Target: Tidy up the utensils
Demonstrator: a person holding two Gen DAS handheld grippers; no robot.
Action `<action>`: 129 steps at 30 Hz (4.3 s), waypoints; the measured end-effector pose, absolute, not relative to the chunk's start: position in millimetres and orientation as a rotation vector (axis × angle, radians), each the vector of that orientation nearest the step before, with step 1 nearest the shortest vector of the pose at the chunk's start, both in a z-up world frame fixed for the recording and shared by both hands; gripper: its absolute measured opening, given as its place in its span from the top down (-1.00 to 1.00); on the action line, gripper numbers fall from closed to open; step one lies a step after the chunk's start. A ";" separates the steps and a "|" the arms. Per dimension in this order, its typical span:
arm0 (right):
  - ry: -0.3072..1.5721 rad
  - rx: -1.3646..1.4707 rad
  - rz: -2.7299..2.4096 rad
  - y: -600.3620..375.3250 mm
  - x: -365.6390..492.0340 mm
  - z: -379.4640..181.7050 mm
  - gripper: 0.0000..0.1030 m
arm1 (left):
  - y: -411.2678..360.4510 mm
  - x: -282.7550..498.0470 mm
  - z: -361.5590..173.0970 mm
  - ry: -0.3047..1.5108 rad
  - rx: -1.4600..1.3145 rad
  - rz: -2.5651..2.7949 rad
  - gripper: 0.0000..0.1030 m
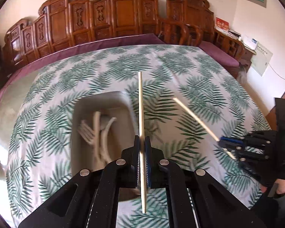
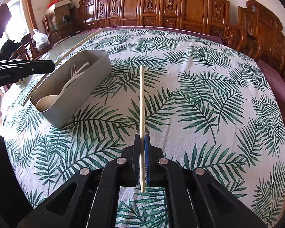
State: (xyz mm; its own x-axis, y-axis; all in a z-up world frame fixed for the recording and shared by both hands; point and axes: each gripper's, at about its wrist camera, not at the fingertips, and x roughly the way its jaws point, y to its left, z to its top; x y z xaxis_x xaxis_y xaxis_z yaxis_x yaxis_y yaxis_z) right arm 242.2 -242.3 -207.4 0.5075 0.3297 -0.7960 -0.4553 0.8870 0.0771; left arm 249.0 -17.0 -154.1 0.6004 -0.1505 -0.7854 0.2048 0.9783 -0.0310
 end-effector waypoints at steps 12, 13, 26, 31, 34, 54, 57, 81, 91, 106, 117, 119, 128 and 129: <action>0.918 -0.160 0.479 -228.2 233.3 -201.3 0.89 | 29.0 265.9 -181.6 0.933 -0.009 -0.169 0.91; 0.919 -0.165 0.480 -225.6 232.6 -202.0 0.89 | 29.6 267.1 -185.1 0.939 -0.012 -0.172 0.91; 0.917 -0.169 0.470 -213.4 237.8 -204.0 0.89 | 37.1 272.5 -212.6 0.980 -0.062 -0.191 0.91; 0.913 -0.174 0.483 -202.7 235.3 -197.2 0.89 | 37.6 270.8 -204.4 0.958 -0.059 -0.200 0.79; 0.903 -0.171 0.488 -192.6 234.4 -188.8 0.89 | 40.5 266.9 -193.1 0.923 -0.055 -0.201 0.47; 0.909 -0.076 0.560 -100.2 246.5 -169.2 0.89 | 100.3 258.9 -158.2 0.819 -0.057 -0.086 -0.64; 0.928 -0.051 0.550 -91.7 253.3 -176.5 0.89 | 106.2 260.0 -156.9 0.817 -0.067 -0.079 -0.65; 0.999 0.028 0.555 -60.9 279.6 -208.2 0.88 | 116.2 259.6 -157.6 0.822 -0.087 -0.067 -0.65; 0.932 0.032 0.588 -70.6 268.6 -189.3 0.86 | 115.8 256.9 -157.3 0.822 -0.081 -0.055 -0.65; 0.790 0.000 0.473 -135.3 219.8 -137.1 -0.53 | 86.7 216.7 -142.7 0.777 -0.090 -0.068 -0.85; 0.742 0.000 0.361 -189.2 175.5 -116.1 -0.95 | 36.3 167.7 -129.7 0.797 -0.010 -0.095 -0.85; 0.741 -0.005 0.333 -198.5 167.1 -114.6 -0.95 | 26.1 156.5 -127.2 0.799 0.006 -0.095 -0.85; 0.694 0.030 0.281 -241.0 123.9 -93.4 -0.95 | 2.0 124.4 -114.9 0.815 0.010 -0.095 -0.85; 0.686 0.033 0.278 -243.8 120.8 -88.7 -0.95 | -0.5 121.1 -111.3 0.808 0.008 -0.099 -0.85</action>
State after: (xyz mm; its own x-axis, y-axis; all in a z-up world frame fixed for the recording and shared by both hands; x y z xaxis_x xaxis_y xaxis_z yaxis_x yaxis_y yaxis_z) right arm 120.8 -243.8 -88.7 0.7387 0.2636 -0.6204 -0.2423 0.9627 0.1206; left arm 121.1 -0.5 -111.3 0.6868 -0.0857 -0.7218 0.0920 0.9953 -0.0307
